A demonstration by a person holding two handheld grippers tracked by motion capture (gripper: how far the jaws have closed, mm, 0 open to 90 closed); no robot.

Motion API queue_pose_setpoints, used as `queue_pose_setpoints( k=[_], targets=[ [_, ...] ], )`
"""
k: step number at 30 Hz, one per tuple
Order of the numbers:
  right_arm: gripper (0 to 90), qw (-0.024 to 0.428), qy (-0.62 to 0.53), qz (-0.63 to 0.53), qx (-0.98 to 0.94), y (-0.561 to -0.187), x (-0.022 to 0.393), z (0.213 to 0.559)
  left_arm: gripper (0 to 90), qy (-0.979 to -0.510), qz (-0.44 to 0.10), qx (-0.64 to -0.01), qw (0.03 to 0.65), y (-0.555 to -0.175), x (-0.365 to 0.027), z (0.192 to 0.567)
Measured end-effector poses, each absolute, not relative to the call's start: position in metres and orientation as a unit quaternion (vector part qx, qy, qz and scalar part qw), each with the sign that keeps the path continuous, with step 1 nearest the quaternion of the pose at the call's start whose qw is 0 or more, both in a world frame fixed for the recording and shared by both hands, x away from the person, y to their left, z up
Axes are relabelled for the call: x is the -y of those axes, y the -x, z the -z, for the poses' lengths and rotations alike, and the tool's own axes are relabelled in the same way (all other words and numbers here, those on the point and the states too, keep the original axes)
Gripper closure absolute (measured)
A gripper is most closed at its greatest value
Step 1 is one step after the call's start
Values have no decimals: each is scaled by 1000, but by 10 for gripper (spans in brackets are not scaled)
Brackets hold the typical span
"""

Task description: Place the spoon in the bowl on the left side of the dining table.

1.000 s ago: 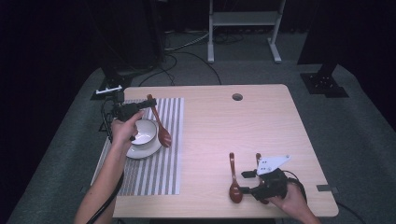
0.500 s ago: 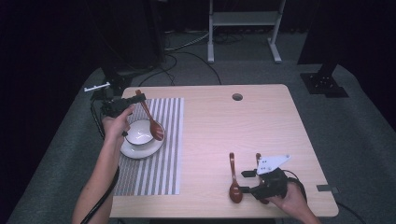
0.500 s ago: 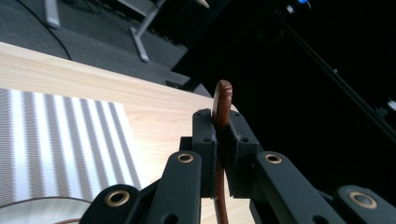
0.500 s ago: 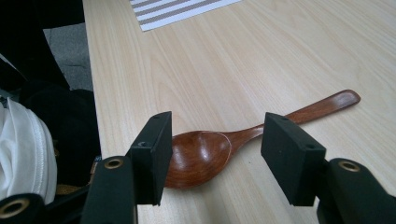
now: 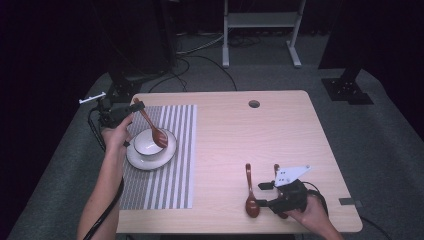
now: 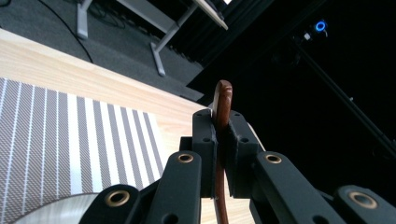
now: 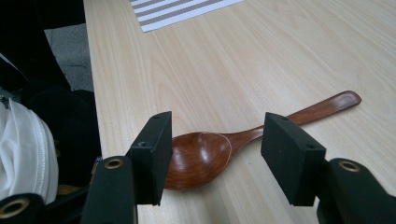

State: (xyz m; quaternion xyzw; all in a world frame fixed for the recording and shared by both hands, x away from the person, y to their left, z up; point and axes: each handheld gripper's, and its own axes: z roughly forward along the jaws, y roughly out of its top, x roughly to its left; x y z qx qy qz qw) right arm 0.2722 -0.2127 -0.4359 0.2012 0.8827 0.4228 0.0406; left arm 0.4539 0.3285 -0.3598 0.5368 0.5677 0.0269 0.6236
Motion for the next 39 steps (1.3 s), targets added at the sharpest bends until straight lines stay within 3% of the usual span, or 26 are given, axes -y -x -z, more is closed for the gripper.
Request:
queue_pose_setpoints(
  k=[39],
  targets=[
    [420,36,-199,-422,-884,-272,211,438,839,-497,-56,-622,603,-450,-356,404]
  ],
)
